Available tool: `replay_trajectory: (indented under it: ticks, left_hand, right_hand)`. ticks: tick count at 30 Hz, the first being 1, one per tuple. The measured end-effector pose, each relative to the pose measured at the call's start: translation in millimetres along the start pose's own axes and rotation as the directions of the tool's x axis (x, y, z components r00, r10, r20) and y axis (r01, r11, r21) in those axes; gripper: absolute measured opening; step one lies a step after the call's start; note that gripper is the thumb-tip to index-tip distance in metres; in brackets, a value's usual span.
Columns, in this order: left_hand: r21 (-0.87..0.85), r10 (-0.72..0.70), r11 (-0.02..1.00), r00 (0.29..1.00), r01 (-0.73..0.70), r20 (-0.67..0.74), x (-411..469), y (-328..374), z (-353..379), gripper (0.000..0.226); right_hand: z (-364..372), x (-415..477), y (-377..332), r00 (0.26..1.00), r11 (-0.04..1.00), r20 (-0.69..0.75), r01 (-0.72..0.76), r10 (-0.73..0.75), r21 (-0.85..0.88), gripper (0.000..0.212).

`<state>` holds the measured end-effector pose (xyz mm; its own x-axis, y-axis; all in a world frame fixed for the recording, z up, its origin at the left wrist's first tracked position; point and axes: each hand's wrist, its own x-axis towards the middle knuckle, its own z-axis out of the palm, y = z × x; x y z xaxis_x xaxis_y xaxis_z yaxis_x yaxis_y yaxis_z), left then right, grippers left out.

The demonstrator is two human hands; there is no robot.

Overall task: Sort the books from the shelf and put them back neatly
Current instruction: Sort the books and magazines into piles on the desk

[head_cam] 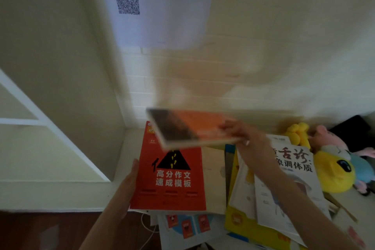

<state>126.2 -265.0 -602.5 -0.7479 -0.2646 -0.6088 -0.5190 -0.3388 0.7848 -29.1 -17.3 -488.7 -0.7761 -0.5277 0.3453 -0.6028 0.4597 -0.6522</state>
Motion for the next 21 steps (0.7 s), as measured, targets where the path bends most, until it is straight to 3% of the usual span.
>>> replay_trajectory:
  ticks: [4,6,7,10,12,14,17,21]
  left_hand:
    - [-0.059,-0.131,0.989,0.988,0.136,0.081,2,-2,-8,0.08]
    - [-0.013,-0.143,0.989,0.987,0.144,0.066,6,-6,-10,0.074]
    - [0.014,-0.12,0.993,0.991,0.119,0.056,7,-6,-9,0.068]
    - [0.014,-0.085,0.996,0.994,0.084,0.068,4,-3,-8,0.059]
    - [0.012,-0.068,0.998,0.992,0.068,0.106,3,-1,-9,0.075]
    - [0.041,-0.068,0.997,0.988,0.064,0.135,4,1,-12,0.1]
    - [0.055,-0.073,0.997,0.974,0.063,0.214,6,7,-18,0.107]
    - [0.232,-0.105,0.973,0.916,0.013,0.388,2,22,-19,0.088]
  right_hand:
    - [59,-31,69,0.96,0.961,0.281,0.061,0.018,-0.27,0.038]
    - [69,-46,81,0.952,0.934,0.253,-0.075,0.171,-0.348,0.045]
    - [71,-51,84,0.956,0.926,0.17,-0.174,0.241,-0.337,0.055]
    - [75,-52,78,0.899,0.887,-0.027,-0.435,0.437,-0.157,0.065]
    - [80,-54,74,0.763,0.757,0.003,-0.642,0.646,0.121,0.045]
    - [88,-57,68,0.674,0.634,0.073,-0.722,0.735,0.277,0.029]
    - [100,-54,62,0.729,0.661,0.116,-0.666,0.675,0.346,0.072]
    - [116,-40,58,0.809,0.777,0.161,-0.588,0.565,0.225,0.079]
